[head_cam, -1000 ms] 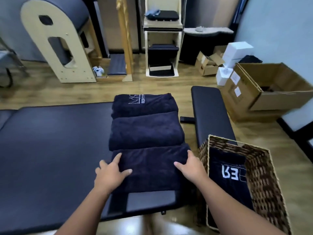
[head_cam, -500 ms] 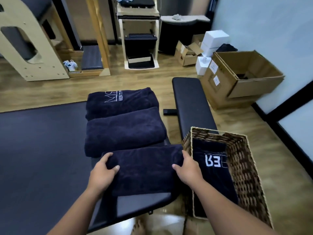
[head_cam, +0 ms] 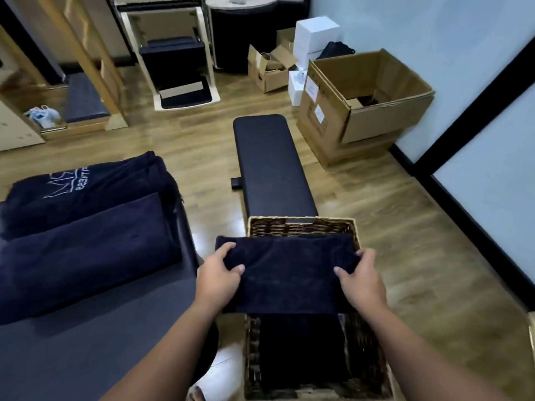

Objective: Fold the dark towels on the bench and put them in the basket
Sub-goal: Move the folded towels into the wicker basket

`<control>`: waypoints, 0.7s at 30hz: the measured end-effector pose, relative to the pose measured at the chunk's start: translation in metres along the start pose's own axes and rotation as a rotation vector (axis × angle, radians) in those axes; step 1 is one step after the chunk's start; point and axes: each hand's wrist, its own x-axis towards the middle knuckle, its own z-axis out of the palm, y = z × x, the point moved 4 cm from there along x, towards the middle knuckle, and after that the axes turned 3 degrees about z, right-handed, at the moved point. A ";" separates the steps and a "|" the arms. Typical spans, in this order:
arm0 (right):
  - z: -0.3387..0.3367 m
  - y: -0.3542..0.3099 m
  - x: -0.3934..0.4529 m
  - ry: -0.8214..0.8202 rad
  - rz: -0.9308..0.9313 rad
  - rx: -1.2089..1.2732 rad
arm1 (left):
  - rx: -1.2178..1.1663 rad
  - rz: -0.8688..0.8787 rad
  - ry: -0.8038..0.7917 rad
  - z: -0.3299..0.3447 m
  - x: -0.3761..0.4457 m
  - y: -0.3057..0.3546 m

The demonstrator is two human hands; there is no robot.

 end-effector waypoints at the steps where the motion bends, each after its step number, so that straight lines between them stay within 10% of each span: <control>1: -0.005 0.000 0.013 0.019 0.001 -0.003 | -0.004 0.002 0.002 0.010 0.011 0.009; 9: 0.005 0.005 0.096 0.048 -0.052 -0.046 | 0.345 0.073 -0.101 0.081 0.092 0.028; 14: 0.043 0.002 0.084 0.249 -0.410 -0.418 | 0.985 0.587 -0.063 0.119 0.063 0.044; 21: 0.110 0.029 0.109 -0.304 -0.076 -0.560 | 0.893 0.026 -0.406 0.176 0.075 0.019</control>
